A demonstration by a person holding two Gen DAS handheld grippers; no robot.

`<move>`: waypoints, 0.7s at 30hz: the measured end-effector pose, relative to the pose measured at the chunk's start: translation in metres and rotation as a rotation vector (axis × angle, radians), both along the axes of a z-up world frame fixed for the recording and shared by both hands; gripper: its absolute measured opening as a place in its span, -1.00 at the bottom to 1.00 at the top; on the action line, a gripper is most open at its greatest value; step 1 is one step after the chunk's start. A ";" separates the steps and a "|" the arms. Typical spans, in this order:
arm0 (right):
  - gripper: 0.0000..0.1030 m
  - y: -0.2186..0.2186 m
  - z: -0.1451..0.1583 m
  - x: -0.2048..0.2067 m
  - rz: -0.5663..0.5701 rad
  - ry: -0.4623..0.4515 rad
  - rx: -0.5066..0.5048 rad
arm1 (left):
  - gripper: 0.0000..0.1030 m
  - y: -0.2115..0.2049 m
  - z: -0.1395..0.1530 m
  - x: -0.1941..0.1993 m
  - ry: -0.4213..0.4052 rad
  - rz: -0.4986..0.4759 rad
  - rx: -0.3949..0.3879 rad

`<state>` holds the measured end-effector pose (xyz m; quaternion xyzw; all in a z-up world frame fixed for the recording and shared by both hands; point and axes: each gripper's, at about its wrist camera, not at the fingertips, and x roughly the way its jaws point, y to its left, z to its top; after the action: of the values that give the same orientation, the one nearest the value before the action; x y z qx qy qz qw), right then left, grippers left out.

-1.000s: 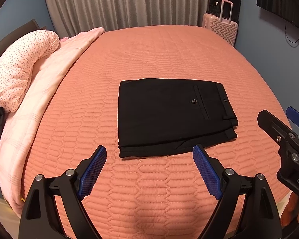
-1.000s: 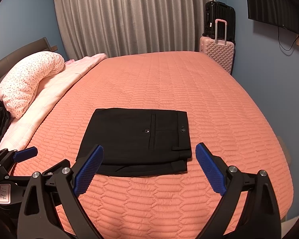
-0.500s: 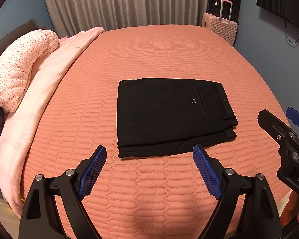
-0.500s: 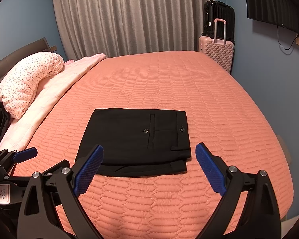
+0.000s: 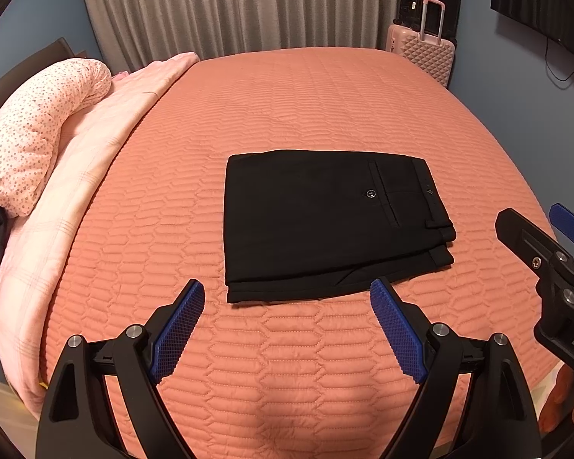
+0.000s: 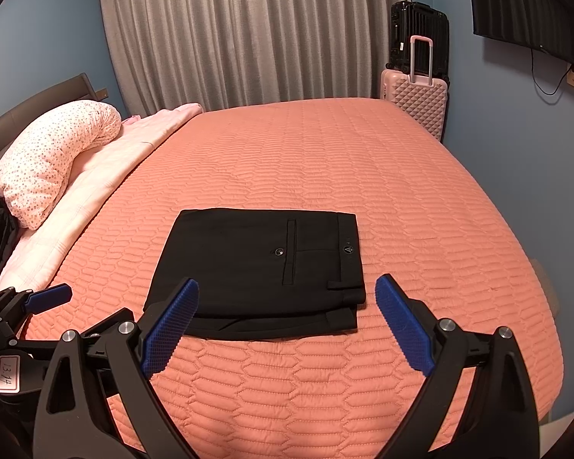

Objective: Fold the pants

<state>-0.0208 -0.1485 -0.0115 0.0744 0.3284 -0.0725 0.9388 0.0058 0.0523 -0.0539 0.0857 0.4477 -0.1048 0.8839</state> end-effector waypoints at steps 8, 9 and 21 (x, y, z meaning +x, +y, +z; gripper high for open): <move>0.78 0.000 0.000 0.000 0.001 0.001 0.000 | 0.68 0.003 0.001 0.002 -0.002 0.011 0.004; 0.78 0.000 0.000 0.000 0.001 0.000 0.000 | 0.68 0.004 0.001 0.002 -0.003 0.014 0.006; 0.78 -0.002 0.000 0.002 0.007 0.001 0.002 | 0.68 0.006 0.008 0.005 -0.019 0.028 -0.004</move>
<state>-0.0193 -0.1500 -0.0119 0.0741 0.3292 -0.0690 0.9388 0.0104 0.0585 -0.0455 0.0787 0.4404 -0.0924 0.8895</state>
